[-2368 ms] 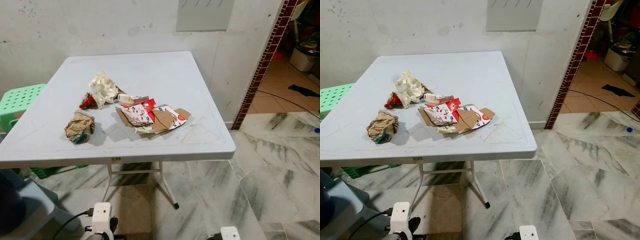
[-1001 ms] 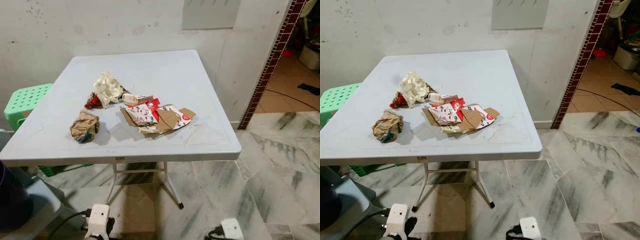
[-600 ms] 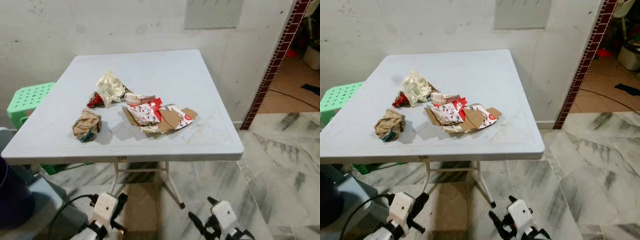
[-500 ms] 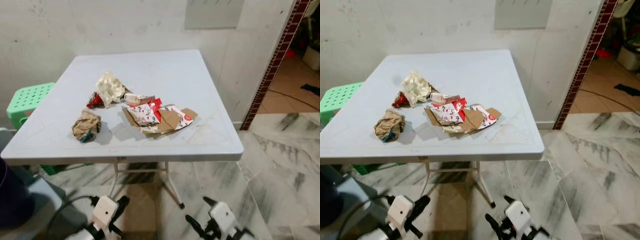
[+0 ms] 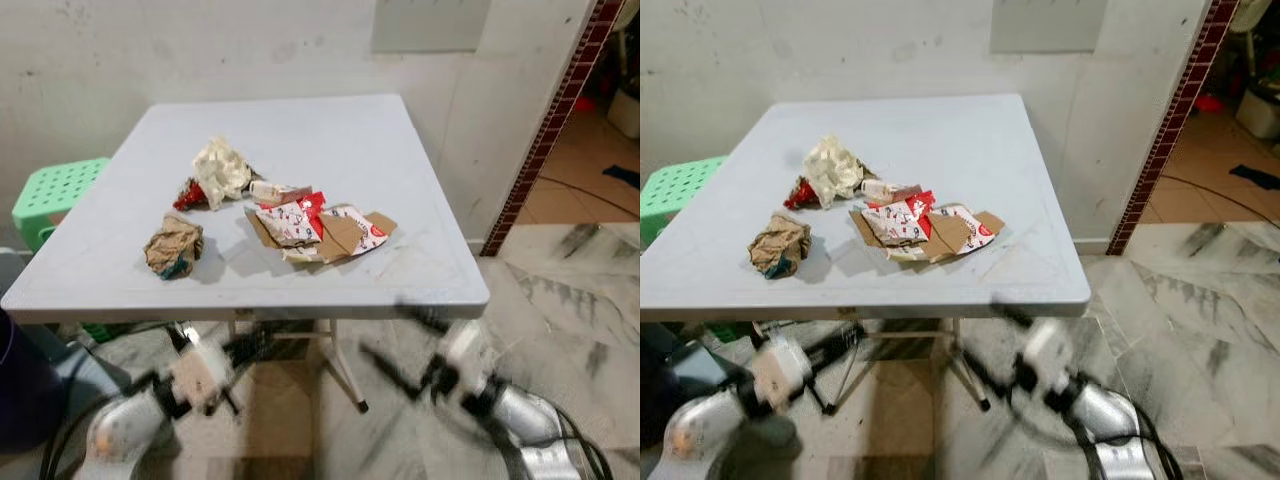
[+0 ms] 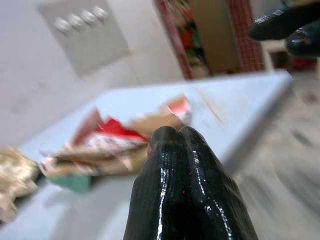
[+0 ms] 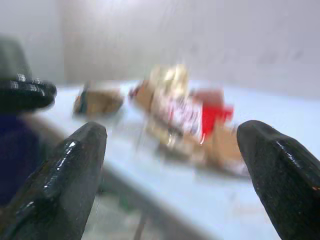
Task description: Picking trash to rubbish bin
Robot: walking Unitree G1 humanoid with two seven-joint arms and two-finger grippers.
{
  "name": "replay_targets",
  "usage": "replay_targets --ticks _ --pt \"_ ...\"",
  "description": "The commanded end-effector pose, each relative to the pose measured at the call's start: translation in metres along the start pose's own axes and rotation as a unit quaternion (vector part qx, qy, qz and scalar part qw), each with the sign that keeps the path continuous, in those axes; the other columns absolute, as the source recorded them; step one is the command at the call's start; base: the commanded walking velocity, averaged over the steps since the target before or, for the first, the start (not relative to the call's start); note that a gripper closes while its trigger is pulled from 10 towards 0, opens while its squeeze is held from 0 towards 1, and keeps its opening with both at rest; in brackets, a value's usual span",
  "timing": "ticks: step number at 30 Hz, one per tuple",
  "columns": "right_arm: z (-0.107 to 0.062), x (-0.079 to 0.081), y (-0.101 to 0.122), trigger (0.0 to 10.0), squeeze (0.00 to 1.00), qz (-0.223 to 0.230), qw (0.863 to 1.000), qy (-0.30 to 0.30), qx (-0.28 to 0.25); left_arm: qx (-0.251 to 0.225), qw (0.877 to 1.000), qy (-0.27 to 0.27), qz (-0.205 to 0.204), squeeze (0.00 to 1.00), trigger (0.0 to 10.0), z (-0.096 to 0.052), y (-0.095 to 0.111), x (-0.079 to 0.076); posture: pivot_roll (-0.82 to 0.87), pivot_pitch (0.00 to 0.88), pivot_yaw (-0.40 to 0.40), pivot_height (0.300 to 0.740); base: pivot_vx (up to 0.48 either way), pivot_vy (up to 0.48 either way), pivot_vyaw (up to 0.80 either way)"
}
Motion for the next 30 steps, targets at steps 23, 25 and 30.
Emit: replay_targets --ticks 23,25,30 --pt "0.02 -0.049 -0.005 10.0 1.0 0.059 0.97 -0.235 -0.012 0.112 0.931 0.271 -0.216 1.0 10.0 0.045 -0.042 0.043 0.09 0.0 0.033 0.715 0.0 0.0 0.0" --pt "0.02 -0.05 -0.007 10.0 1.0 0.058 0.969 -0.24 -0.01 0.116 0.933 0.264 -0.217 1.0 10.0 0.047 -0.043 0.04 0.09 0.0 0.03 0.715 0.0 0.0 0.0" --pt "0.025 -0.05 -0.008 10.0 1.0 0.04 0.972 -0.23 -0.009 0.122 0.944 0.228 -0.204 1.0 10.0 0.057 -0.045 0.034 0.1 0.0 0.021 0.715 0.0 0.0 0.0"
Point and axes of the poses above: a point about 5 cm out from each wrist's last joint towards the gripper, its own z axis pointing out of the wrist towards the gripper, its own y axis along the axis of the wrist's last joint, x = y × z, the point moved 3 cm from there along z, pointing out of the wrist towards the gripper, and after that the axes turned 12 degrees about z, right-handed, at the moved point
